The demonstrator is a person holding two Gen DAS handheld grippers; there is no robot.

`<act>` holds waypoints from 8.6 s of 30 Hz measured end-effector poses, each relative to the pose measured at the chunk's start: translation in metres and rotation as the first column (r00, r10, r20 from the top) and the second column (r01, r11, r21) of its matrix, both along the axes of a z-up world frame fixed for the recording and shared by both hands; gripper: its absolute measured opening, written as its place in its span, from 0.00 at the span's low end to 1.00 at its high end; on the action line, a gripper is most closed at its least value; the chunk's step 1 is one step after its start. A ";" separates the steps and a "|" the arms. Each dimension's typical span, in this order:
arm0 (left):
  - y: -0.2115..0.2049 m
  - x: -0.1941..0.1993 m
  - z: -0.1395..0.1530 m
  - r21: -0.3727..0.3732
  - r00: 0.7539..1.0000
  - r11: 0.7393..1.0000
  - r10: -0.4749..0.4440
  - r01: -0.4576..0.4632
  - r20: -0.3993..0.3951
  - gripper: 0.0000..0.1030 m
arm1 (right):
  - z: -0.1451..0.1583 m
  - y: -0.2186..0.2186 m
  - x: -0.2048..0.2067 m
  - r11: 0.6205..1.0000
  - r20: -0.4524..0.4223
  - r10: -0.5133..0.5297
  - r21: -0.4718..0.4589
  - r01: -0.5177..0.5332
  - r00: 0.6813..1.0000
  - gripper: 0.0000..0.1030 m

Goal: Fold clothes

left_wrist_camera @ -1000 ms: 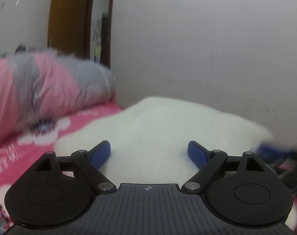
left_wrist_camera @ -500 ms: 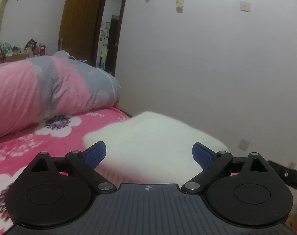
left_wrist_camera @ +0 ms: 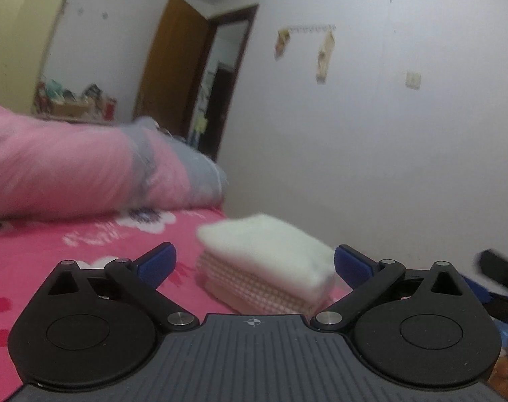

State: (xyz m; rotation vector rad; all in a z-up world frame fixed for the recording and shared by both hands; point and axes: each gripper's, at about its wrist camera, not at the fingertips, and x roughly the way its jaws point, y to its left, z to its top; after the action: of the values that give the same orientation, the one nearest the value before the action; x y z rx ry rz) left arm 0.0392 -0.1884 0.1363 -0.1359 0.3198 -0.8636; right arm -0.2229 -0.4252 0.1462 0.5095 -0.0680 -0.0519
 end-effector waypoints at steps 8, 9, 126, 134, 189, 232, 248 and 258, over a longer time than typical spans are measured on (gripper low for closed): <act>0.038 -0.030 0.005 -0.038 1.000 0.999 0.009 -0.007 0.030 1.00 | 0.027 0.069 -0.053 0.991 0.074 -0.006 -0.130 0.016 0.997 1.00; 0.039 -0.033 0.000 -0.028 1.000 1.000 0.014 -0.013 0.026 1.00 | 0.023 0.075 -0.054 0.988 0.053 -0.036 -0.148 0.044 0.998 1.00; -0.025 -0.098 -0.116 0.344 0.980 0.931 0.171 -0.126 -0.103 1.00 | -0.085 0.093 -0.013 0.770 -0.466 -0.634 -0.451 0.451 0.617 1.00; -0.025 -0.100 -0.115 0.344 0.982 0.931 0.163 -0.123 -0.091 1.00 | -0.086 0.090 -0.013 0.770 -0.467 -0.635 -0.452 0.451 0.616 1.00; -0.030 -0.100 -0.119 0.339 0.983 0.935 0.151 -0.107 -0.106 1.00 | -0.086 0.091 -0.014 0.759 -0.470 -0.648 -0.459 0.461 0.599 1.00; -0.029 -0.102 -0.119 0.343 0.984 0.934 0.144 -0.101 -0.102 1.00 | -0.087 0.092 -0.015 0.761 -0.473 -0.647 -0.455 0.463 0.598 1.00; -0.029 -0.104 -0.119 0.348 0.985 0.933 0.139 -0.096 -0.101 1.00 | -0.088 0.092 -0.016 0.762 -0.476 -0.646 -0.452 0.465 0.597 1.00; -0.028 -0.106 -0.118 0.346 0.986 0.933 0.139 -0.098 -0.096 1.00 | -0.088 0.092 -0.015 0.761 -0.473 -0.647 -0.453 0.465 0.598 1.00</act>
State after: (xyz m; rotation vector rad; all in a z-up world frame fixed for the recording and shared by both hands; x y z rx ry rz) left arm -0.0666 -0.2166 0.0187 0.1155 0.5631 -0.6696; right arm -0.2379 -0.3332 0.0586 0.1355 0.4059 -0.8361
